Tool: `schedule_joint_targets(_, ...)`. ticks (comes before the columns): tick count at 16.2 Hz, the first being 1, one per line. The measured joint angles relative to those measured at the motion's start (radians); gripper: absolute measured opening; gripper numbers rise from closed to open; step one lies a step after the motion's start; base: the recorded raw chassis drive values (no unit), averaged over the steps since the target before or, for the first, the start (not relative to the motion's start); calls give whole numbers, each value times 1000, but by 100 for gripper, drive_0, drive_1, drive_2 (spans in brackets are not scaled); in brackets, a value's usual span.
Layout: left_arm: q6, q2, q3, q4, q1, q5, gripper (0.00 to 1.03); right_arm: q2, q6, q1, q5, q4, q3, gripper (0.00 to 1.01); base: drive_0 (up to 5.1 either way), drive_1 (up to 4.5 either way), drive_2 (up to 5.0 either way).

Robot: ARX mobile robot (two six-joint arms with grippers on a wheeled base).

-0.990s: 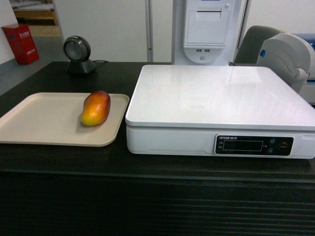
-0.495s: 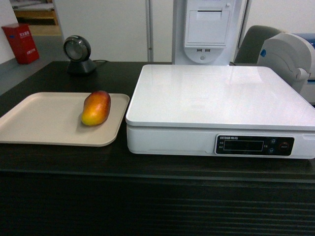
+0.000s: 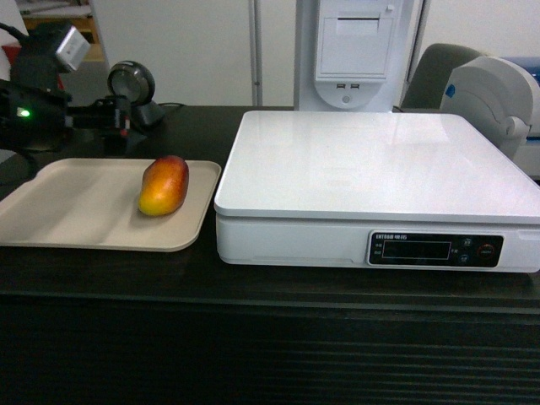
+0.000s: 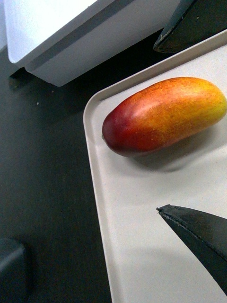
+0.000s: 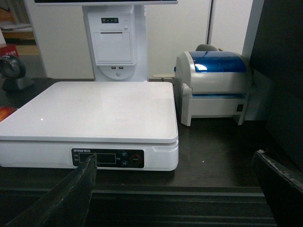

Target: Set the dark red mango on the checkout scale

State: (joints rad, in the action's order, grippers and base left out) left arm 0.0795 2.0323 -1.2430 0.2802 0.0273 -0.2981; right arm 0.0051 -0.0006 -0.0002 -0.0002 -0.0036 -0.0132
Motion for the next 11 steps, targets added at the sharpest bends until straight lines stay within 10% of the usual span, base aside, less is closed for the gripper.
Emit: schedule_joint_targets(11,26,258,-364,-341,-63,81,98,0,0,0,0,0,0,98,0,0,0)
